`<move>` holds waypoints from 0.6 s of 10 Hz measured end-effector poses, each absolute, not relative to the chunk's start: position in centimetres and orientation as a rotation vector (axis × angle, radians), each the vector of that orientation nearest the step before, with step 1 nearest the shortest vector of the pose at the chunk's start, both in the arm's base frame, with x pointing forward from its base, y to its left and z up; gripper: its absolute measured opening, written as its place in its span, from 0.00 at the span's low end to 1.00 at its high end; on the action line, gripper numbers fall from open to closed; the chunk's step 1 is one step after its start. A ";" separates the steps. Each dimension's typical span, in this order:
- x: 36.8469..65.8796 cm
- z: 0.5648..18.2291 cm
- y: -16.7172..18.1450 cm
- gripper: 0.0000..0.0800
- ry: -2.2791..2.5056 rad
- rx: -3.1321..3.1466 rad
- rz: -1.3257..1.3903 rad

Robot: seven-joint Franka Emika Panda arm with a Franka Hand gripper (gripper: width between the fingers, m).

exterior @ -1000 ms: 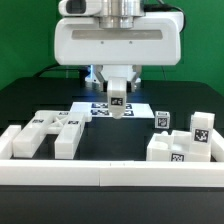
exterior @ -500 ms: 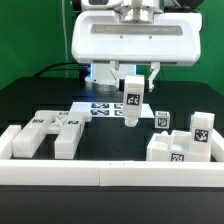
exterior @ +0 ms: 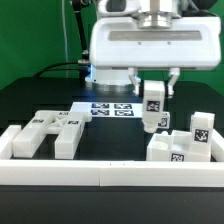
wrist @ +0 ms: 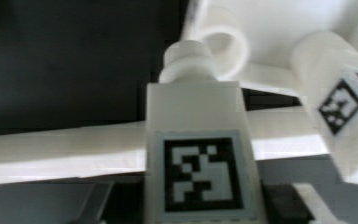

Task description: Assemble chair

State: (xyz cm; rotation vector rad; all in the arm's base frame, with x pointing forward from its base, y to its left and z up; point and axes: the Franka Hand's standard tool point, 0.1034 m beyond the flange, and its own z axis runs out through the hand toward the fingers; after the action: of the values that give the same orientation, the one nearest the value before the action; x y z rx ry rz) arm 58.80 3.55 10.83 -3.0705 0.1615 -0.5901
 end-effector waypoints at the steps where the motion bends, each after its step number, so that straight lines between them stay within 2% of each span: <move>1: 59.3 10.5 4.7 0.36 0.162 -3.065 -0.592; 4: 59.3 10.4 4.2 0.36 0.143 -3.071 -0.613; 5: 59.5 10.5 4.3 0.36 0.140 -3.057 -0.705; 6: 58.9 9.9 4.6 0.36 0.127 -3.047 -0.769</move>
Offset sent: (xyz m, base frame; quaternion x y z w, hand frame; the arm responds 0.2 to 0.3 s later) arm 0.0000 0.0000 0.0000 0.0000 0.0000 0.0000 1.0000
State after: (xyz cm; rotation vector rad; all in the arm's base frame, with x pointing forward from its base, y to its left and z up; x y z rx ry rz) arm 58.89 4.61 9.93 -3.0470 0.1268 -0.7686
